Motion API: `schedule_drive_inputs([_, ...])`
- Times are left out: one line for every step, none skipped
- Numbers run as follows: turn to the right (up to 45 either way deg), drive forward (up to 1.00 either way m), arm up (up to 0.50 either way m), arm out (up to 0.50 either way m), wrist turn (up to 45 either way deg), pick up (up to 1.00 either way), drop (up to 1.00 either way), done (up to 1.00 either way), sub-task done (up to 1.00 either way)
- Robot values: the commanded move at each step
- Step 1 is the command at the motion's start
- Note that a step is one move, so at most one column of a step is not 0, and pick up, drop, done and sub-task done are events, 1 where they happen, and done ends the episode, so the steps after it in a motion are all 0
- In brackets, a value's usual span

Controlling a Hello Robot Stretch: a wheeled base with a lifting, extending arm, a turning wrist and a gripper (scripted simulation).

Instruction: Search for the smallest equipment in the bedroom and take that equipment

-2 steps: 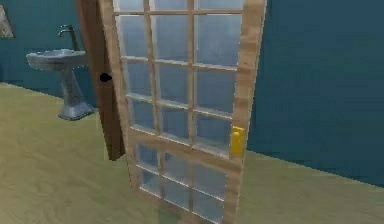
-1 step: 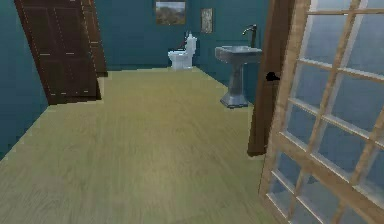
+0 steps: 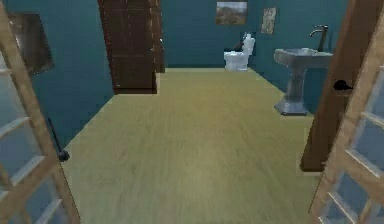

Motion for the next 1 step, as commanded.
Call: schedule_drive_inputs([0.0,1.00,0.00,0.00,0.0,0.00,0.00,0.00,0.00])
